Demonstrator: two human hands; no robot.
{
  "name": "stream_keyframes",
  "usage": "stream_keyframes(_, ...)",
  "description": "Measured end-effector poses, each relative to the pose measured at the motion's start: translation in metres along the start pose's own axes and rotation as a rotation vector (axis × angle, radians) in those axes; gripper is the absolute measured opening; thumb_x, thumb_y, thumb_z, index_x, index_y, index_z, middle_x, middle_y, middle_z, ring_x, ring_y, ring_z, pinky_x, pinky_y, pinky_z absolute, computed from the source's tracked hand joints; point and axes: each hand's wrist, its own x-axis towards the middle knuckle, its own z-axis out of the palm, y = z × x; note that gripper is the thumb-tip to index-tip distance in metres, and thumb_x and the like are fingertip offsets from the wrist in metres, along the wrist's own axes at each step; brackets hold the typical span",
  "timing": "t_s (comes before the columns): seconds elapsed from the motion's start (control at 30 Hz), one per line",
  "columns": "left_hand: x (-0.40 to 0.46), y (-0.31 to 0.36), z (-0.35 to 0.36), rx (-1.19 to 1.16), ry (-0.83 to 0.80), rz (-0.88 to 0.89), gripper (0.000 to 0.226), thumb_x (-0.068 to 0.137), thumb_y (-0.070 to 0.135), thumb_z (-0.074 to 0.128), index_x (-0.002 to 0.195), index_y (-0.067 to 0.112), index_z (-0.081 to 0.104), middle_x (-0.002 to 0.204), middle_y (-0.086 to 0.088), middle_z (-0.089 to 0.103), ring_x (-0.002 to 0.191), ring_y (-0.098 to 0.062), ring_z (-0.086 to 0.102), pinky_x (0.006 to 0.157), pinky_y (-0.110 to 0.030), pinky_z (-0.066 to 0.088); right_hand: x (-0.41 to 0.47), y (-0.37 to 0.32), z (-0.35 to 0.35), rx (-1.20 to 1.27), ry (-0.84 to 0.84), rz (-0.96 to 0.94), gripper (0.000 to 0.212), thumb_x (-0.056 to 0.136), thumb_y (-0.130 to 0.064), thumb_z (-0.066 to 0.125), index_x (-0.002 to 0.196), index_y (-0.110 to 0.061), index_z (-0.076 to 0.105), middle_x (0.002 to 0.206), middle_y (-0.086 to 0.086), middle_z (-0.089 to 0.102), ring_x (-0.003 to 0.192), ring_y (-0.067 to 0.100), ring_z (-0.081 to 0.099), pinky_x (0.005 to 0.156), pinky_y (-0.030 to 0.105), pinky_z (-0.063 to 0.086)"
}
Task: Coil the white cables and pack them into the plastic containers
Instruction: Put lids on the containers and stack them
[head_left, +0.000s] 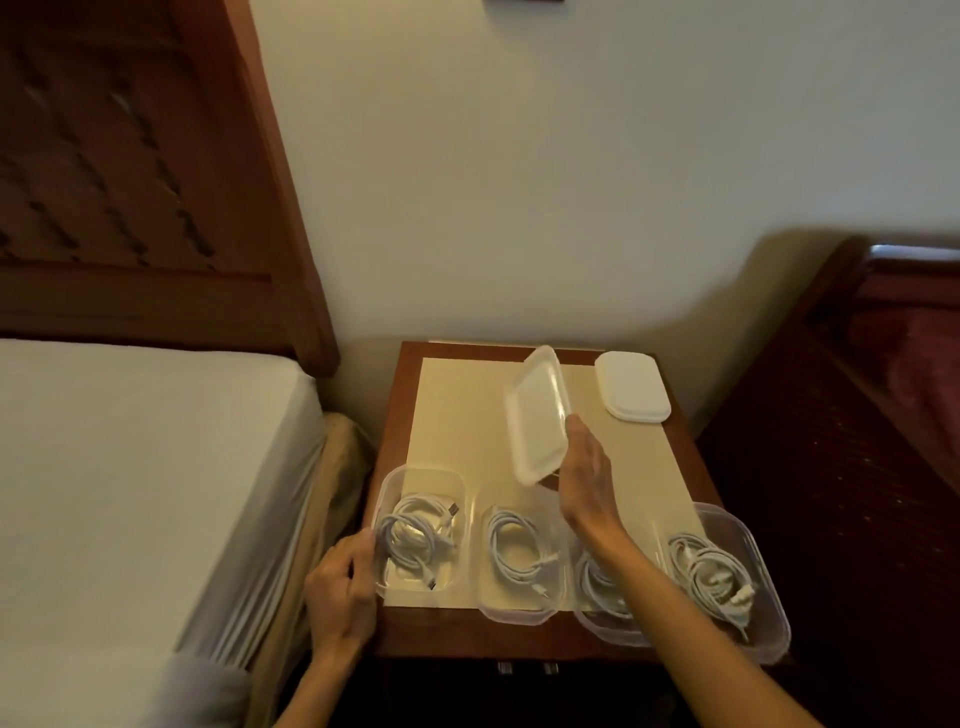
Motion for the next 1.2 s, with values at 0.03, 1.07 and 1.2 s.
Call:
stream_keyframes(0.03, 0.002, 0.004, -0.003, -0.017, -0.004, -0.024, 0.059, 0.087, 0.06, 0.034, 0.097, 0.019, 0.075, 0.094, 0.002, 0.072, 0.085, -0.015, 0.065, 0.069, -0.029, 0.045, -0.012, 0.001, 0.005, 0.021, 0.011, 0.029, 0.035, 0.102, -0.037, 0.034, 0.091, -0.008, 0.051, 0.084, 0.014, 0.058, 0.076, 0.021, 0.056, 0.066, 0.038, 0.052)
stream_keyframes(1.07, 0.042, 0.021, 0.002, 0.312, -0.137, -0.206, 0.022, 0.096, 0.021, 0.055, 0.112, 0.012, 0.068, 0.108, -0.004, 0.069, 0.088, -0.016, 0.062, 0.064, -0.023, 0.045, -0.099, 0.012, 0.092, -0.915, -0.351, -0.076, 0.039, 0.097, -0.013, 0.047, 0.134, -0.009, 0.039, 0.136, 0.009, 0.039, 0.119, 0.024, 0.046, 0.091, 0.033, 0.048)
stream_keyframes(1.2, 0.041, 0.017, 0.006, 0.258, -0.162, -0.261, 0.013, 0.099, 0.022, 0.048, 0.108, 0.014, 0.053, 0.11, -0.005, 0.061, 0.089, -0.016, 0.058, 0.064, -0.023, 0.044, -0.096, 0.008, 0.103, -0.978, -0.326, -0.045, 0.037, 0.098, -0.007, 0.046, 0.134, -0.008, 0.039, 0.135, 0.012, 0.046, 0.122, 0.026, 0.041, 0.092, 0.031, 0.042)
